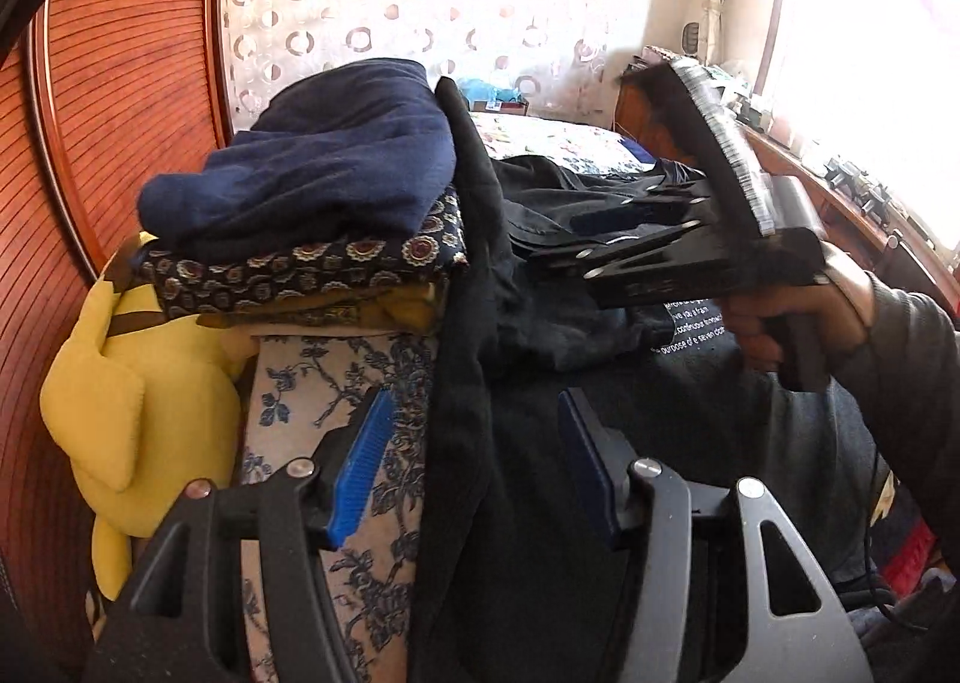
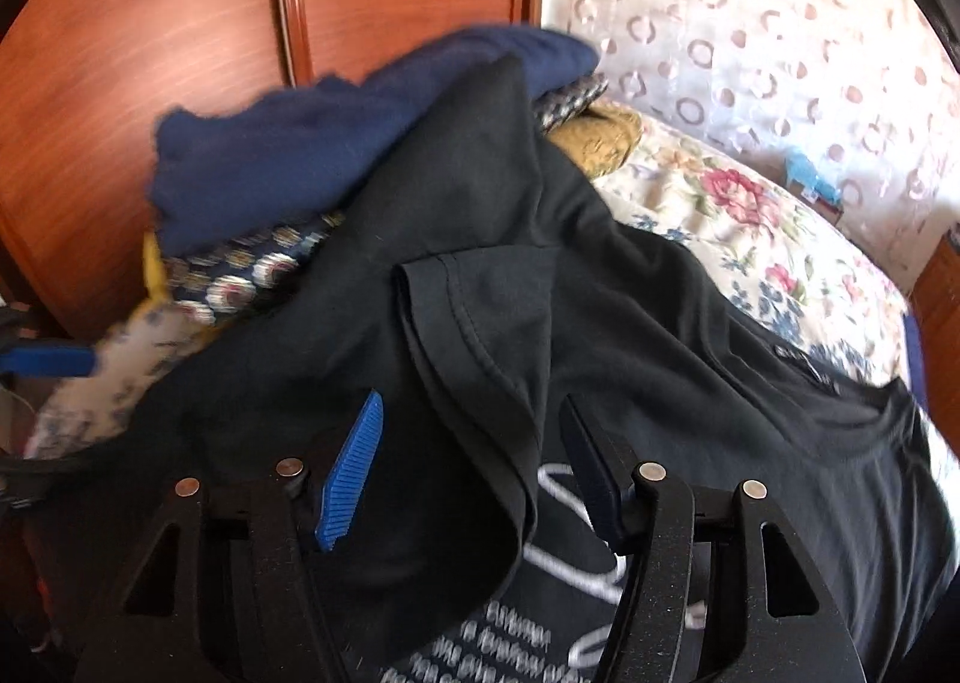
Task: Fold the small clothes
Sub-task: 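Lift the gripped sleeve side with the left tool and fold it across the shirt, then open the left tool and release the folded side onto the shirt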
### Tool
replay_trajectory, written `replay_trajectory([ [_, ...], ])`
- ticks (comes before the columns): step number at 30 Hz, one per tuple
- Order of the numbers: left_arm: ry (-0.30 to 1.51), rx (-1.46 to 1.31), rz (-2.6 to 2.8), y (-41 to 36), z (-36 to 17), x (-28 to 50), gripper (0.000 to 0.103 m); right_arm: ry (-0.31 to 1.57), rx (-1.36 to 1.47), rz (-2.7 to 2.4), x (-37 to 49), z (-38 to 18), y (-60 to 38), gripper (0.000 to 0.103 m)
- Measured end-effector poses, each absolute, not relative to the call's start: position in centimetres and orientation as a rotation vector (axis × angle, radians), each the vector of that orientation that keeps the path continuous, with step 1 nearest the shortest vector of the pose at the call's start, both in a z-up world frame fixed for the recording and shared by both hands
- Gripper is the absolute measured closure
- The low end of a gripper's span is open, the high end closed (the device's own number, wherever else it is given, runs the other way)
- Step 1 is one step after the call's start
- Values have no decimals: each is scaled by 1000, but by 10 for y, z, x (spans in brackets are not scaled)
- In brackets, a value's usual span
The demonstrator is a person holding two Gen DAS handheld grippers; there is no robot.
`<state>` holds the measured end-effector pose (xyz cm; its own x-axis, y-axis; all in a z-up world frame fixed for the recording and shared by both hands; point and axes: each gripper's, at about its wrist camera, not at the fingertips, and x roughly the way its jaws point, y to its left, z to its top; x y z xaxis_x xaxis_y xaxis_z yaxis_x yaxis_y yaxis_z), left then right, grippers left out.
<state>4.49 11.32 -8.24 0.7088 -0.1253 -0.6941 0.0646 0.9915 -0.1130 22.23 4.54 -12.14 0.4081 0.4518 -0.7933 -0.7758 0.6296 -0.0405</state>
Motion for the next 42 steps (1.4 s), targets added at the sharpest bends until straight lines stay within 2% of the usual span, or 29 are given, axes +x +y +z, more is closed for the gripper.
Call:
replay_trajectory([
  [8, 768, -76, -120, 109, -80, 36, 47, 833, -418, 653, 246, -128, 28, 41],
  [11, 768, -73, -131, 103, -80, 38, 47, 805, -380, 572, 254, -120, 10, 45],
  [16, 771, -63, -150, 93, -79, 42, 47, 794, -297, 543, 261, -105, -19, 45],
  [29, 778, -29, -212, 46, -82, 74, 47, 702, -215, 578, 193, -69, -120, 45],
  [42, 805, 12, -267, 2, -83, 113, 47, 708, -193, 386, 147, -77, -246, 45],
])
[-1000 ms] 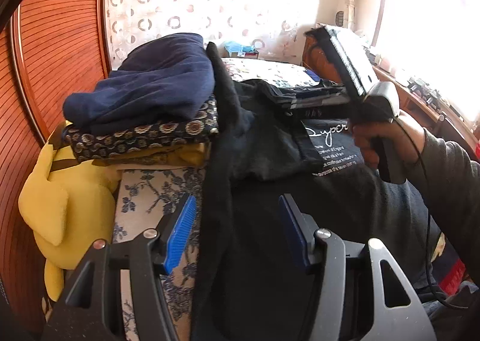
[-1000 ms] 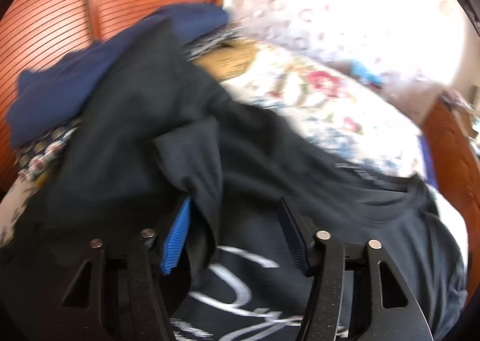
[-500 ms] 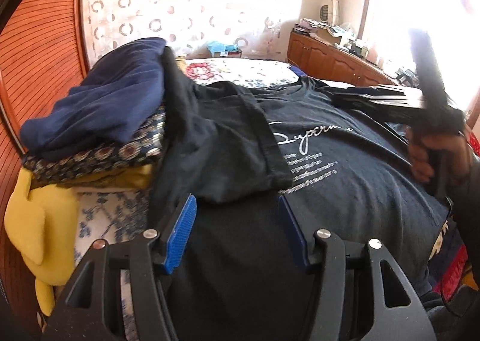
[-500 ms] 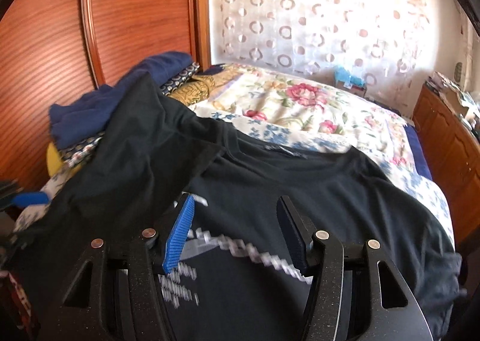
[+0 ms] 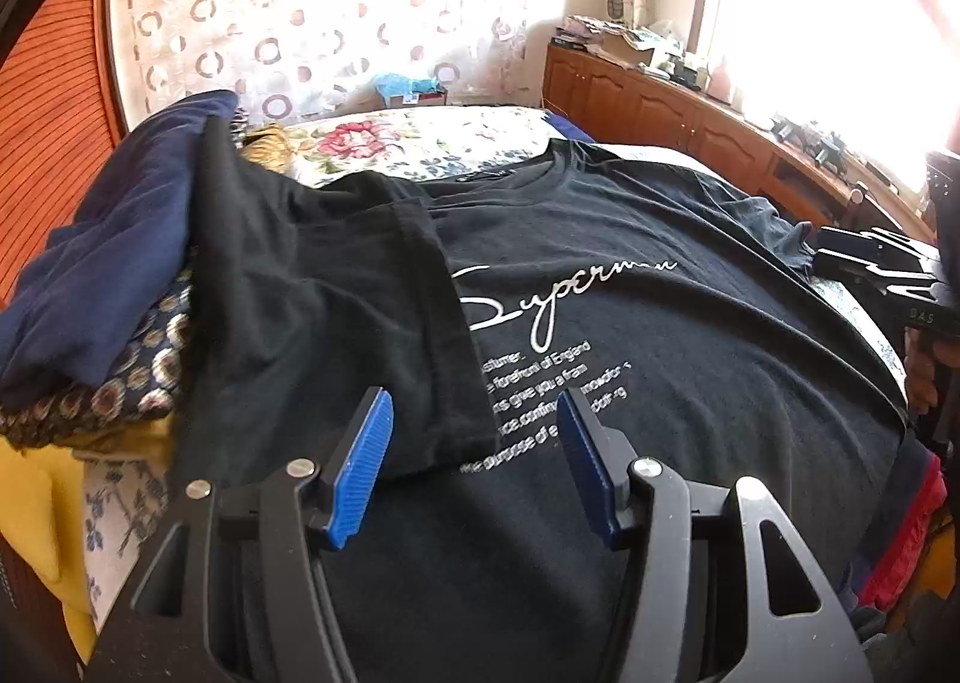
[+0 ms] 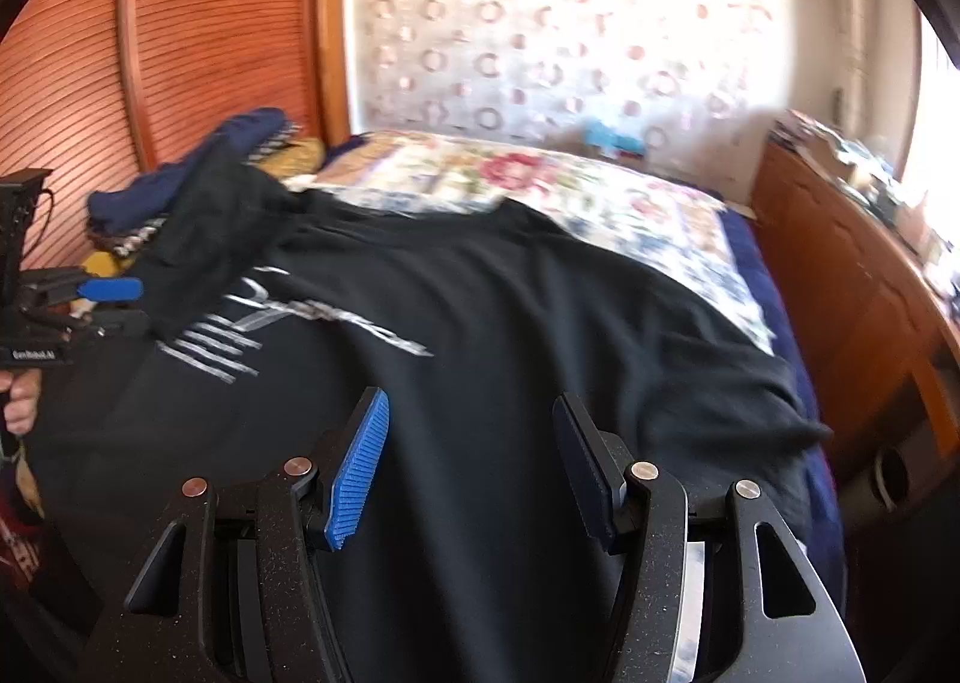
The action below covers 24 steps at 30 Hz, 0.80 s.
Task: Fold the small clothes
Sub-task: 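Open the left tool and release the folded side onto the shirt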
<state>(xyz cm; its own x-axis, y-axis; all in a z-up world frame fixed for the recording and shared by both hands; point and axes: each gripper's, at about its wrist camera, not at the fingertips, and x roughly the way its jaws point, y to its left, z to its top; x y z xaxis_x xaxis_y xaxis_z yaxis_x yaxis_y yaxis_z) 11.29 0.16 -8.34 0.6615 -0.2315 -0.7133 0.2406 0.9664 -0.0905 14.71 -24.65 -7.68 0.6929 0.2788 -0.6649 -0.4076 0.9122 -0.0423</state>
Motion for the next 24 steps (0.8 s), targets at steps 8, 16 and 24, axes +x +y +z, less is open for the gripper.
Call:
replay_trajectory([
  [8, 833, 51, -290, -21, -91, 130, 47, 724, -135, 260, 147, -82, -312, 45],
  [16, 866, 83, -299, -37, -103, 144, 47, 756, -100, 178, 152, -90, -356, 45],
  [24, 888, 113, -303, -39, -111, 143, 47, 798, -25, 151, 161, -96, -386, 44],
])
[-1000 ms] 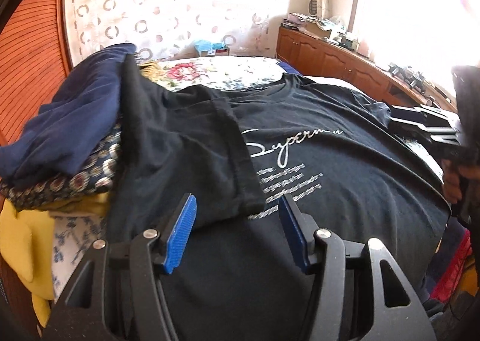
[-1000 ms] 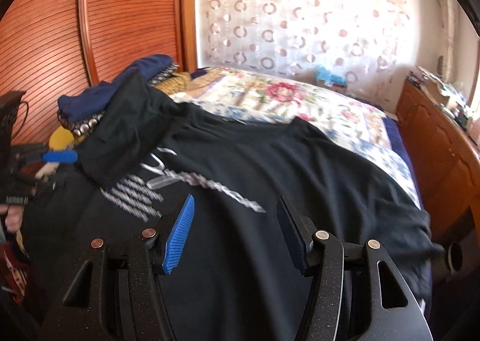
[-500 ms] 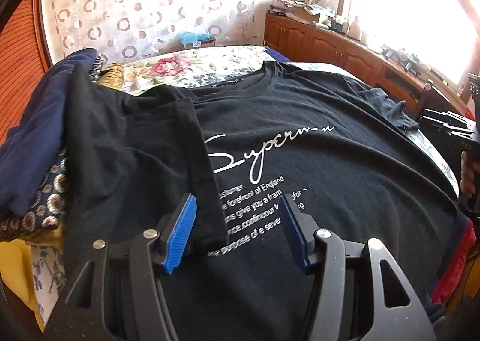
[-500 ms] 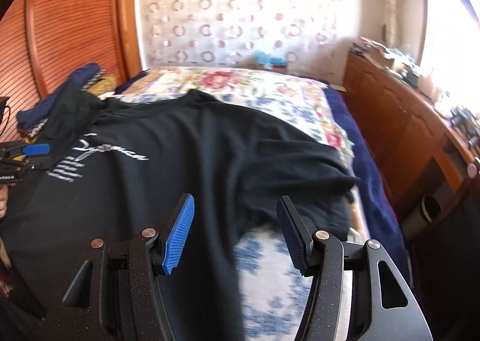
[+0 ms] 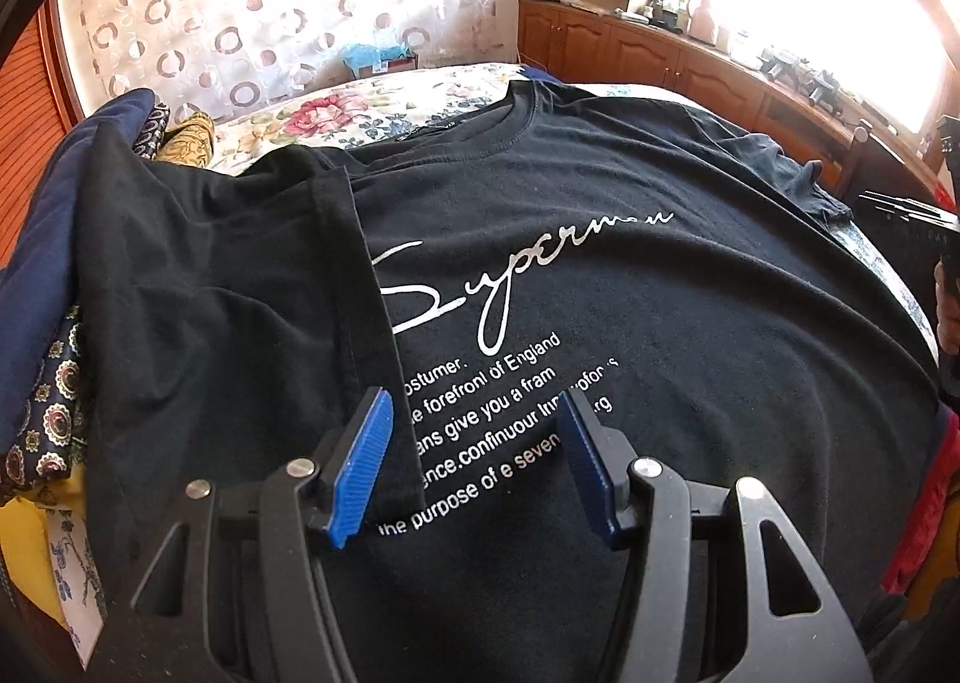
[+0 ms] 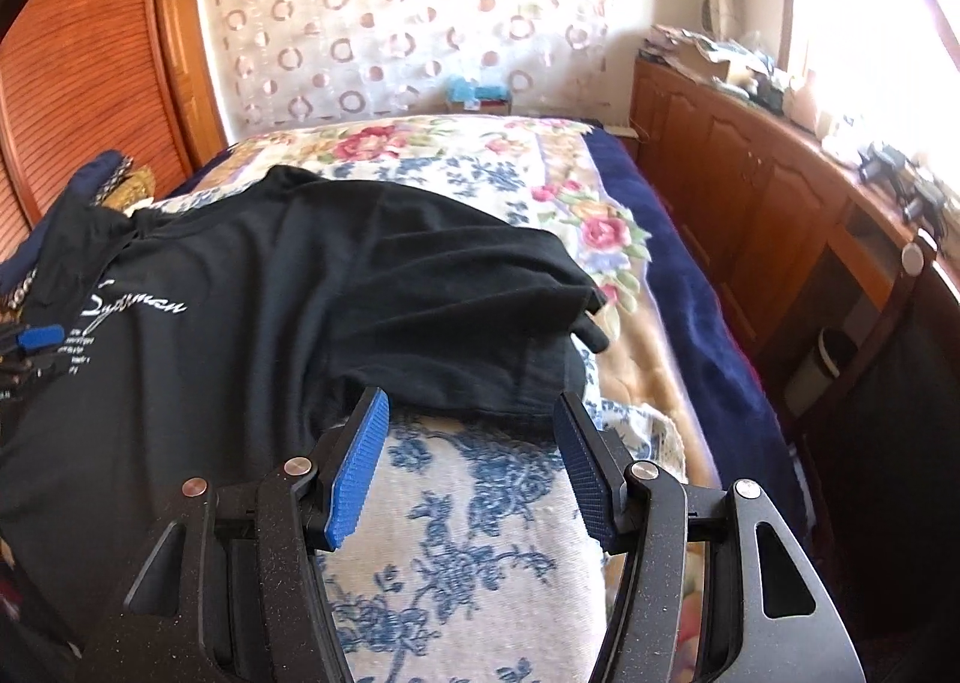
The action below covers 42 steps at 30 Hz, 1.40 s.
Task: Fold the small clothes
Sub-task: 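Open the left tool and release the folded side onto the shirt, then close the right tool on the T-shirt's other sleeve edge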
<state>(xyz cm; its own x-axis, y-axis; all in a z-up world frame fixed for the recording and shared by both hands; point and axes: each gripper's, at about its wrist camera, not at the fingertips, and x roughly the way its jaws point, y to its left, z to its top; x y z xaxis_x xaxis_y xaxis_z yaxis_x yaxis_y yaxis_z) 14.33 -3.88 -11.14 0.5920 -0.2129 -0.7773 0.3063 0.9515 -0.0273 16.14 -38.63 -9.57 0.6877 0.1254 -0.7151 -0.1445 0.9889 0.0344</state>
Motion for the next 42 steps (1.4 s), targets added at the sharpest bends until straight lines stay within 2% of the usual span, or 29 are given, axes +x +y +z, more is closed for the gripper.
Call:
replay_trajectory([
  [5, 886, 133, -316, -40, -111, 143, 44, 818, -50, 133, 171, -97, -389, 45],
  [7, 889, 132, -329, -41, -111, 144, 40, 829, -58, 127, 176, -99, -391, 45],
  [9, 894, 143, -349, -45, -113, 144, 29, 843, -57, 123, 181, -102, -392, 45],
  [14, 898, 153, -361, -45, -113, 144, 22, 884, -16, 124, 194, -110, -399, 45],
  [32, 912, 155, -353, -47, -114, 144, 20, 941, 149, 157, 245, -113, -419, 45],
  [34, 916, 151, -352, -46, -113, 142, 20, 933, 112, 142, 246, -111, -414, 62],
  [35, 912, 142, -352, -44, -112, 140, 20, 928, 82, 130, 246, -111, -410, 75],
  [37, 898, 122, -342, -39, -108, 136, 20, 905, -6, 109, 243, -109, -399, 84],
  [38, 885, 108, -329, -35, -104, 131, 20, 895, -31, 121, 242, -108, -396, 95],
  [42, 832, 60, -330, -26, -90, 113, 20, 833, -82, 124, 231, -96, -385, 100],
])
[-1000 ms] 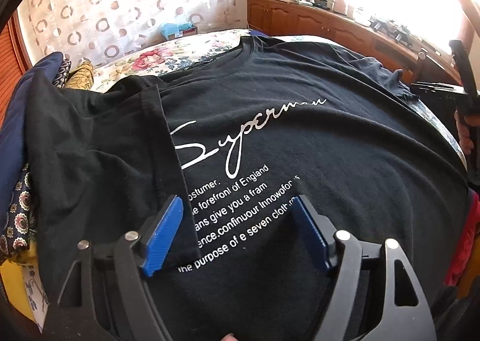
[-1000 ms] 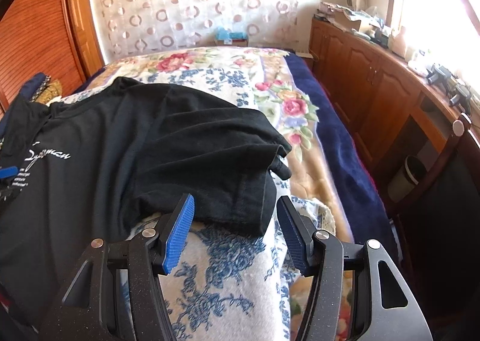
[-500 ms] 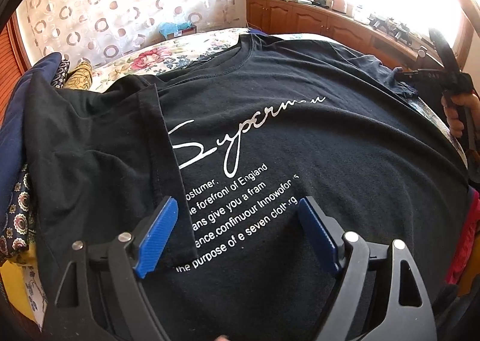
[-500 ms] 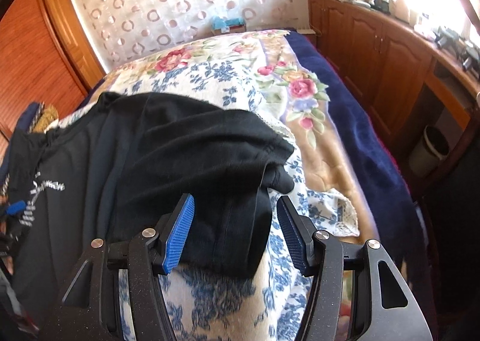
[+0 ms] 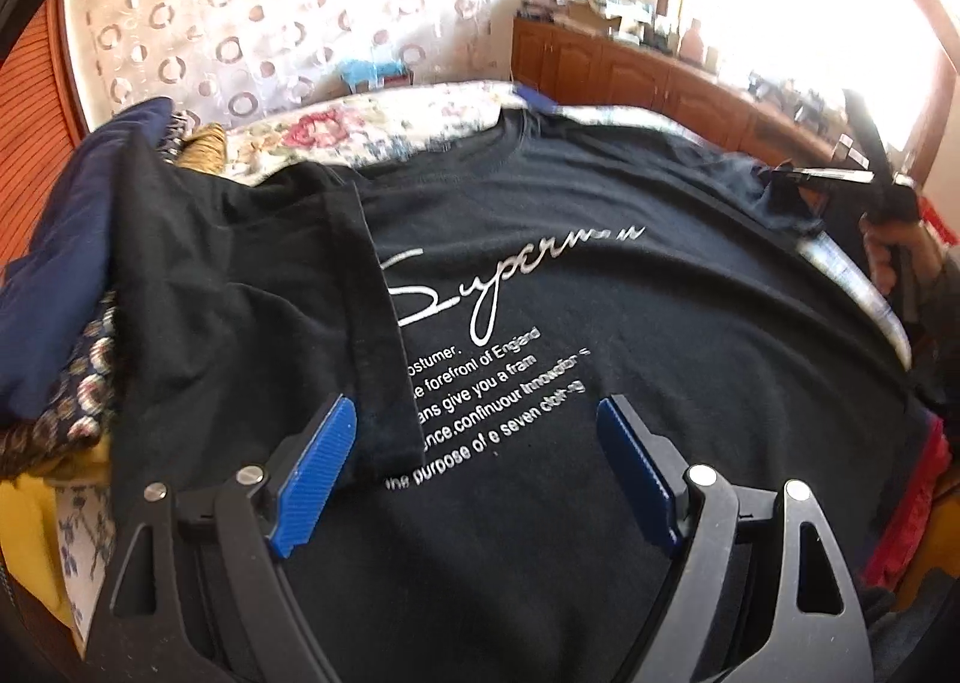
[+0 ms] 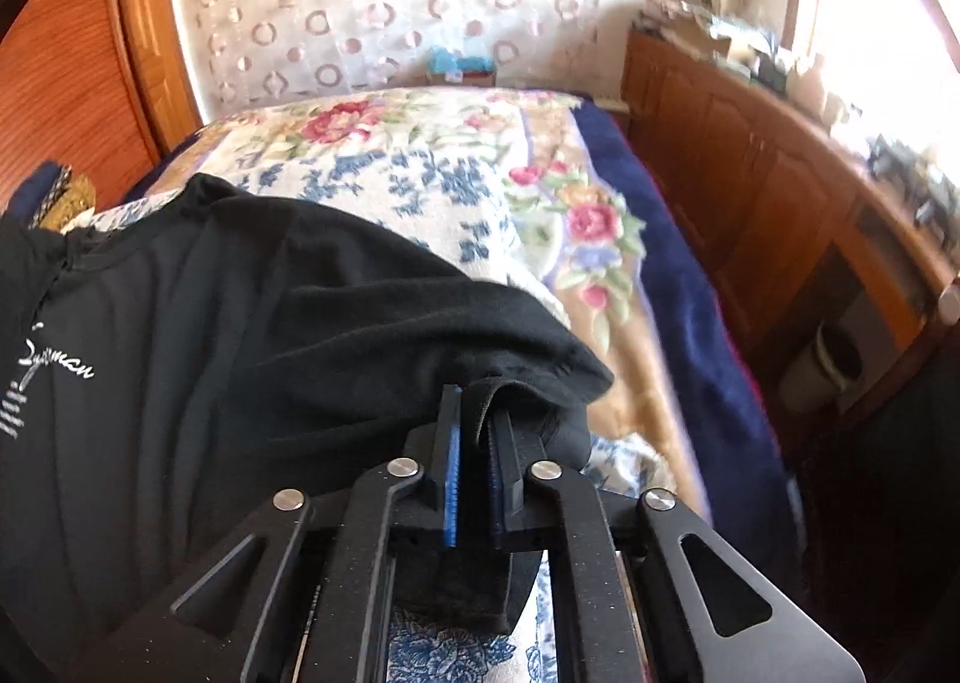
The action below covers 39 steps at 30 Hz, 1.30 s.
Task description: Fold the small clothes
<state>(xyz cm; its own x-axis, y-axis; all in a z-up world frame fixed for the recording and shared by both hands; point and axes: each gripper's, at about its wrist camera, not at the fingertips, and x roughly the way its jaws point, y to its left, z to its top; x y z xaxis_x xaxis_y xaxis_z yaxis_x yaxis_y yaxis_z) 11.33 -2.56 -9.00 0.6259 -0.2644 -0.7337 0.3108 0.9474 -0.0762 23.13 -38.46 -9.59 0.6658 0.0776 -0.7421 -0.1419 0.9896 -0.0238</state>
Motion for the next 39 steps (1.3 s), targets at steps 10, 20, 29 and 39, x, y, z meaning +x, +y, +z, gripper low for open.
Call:
replay_trajectory([
  [10, 724, -23, -299, -7, -54, 83, 20, 639, -137, 391, 194, -25, -280, 100],
  [20, 693, -2, -290, -12, -48, 72, 20, 656, -189, 520, 177, -26, -228, 45],
  [29, 710, -13, -302, -20, -58, 69, 20, 789, -193, 501, 172, -80, -238, 48],
  [39, 700, -16, -293, -18, -56, 60, 20, 839, -277, 488, 158, -112, -221, 95],
])
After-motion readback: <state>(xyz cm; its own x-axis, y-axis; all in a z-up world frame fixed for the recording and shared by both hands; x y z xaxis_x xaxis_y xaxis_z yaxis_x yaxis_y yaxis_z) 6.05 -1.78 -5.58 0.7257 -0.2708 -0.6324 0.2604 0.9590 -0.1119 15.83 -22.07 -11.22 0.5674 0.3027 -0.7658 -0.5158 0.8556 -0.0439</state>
